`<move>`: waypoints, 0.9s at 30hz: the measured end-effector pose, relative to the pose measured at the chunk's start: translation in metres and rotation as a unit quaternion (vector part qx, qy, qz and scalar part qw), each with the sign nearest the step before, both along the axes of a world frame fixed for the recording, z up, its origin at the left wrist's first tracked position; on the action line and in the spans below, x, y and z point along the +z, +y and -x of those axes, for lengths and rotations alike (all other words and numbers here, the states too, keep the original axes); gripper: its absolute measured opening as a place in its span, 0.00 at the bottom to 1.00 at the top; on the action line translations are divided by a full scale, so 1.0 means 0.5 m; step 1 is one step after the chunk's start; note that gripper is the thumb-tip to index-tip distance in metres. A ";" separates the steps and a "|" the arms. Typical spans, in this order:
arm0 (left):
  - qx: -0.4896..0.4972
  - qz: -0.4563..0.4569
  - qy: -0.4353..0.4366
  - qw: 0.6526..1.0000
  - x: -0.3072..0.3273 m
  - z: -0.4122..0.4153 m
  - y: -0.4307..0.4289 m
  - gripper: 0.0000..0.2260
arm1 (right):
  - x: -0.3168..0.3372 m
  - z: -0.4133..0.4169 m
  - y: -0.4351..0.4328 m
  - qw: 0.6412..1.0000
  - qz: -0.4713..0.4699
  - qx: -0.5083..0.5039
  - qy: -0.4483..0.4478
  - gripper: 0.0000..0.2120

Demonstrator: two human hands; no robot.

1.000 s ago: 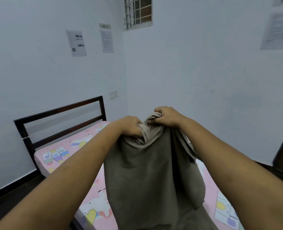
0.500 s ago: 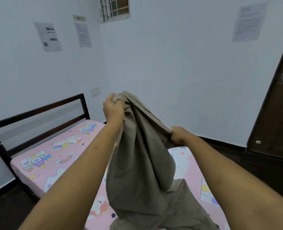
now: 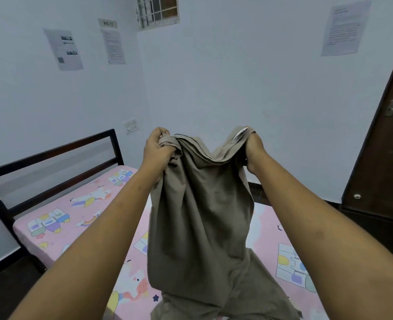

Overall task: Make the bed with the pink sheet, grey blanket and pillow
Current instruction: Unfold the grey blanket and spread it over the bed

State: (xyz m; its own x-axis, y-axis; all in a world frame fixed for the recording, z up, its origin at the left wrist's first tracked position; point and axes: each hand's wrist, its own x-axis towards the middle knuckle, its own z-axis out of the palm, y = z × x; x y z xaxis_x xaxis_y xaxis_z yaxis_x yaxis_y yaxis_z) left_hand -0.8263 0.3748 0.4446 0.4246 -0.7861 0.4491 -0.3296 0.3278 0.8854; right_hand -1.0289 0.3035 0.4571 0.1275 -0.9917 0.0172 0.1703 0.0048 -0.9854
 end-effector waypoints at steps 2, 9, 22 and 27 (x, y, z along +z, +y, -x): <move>-0.007 -0.005 -0.012 1.000 0.004 0.011 -0.003 0.10 | -0.013 -0.008 0.007 0.998 -0.019 0.041 0.039 0.15; 0.008 0.004 -0.070 0.997 0.003 0.072 -0.016 0.09 | -0.105 -0.068 0.043 0.944 -0.072 0.254 0.197 0.21; -0.040 -0.138 -0.483 0.864 -0.033 -0.027 0.018 0.26 | -0.070 0.008 -0.009 0.983 0.077 -0.036 0.163 0.10; -0.034 -0.276 -0.661 0.697 -0.065 -0.042 0.010 0.14 | -0.030 0.041 -0.020 0.998 0.007 -0.057 0.033 0.09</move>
State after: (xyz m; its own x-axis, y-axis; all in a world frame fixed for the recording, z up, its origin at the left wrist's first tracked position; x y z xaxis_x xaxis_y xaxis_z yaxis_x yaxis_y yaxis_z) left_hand -0.8055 0.3800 0.4124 -0.1198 -0.9922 0.0340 -0.9773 0.1118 -0.1801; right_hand -1.0495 0.2935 0.4420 0.0147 -0.9995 0.0273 0.1035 -0.0257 -0.9943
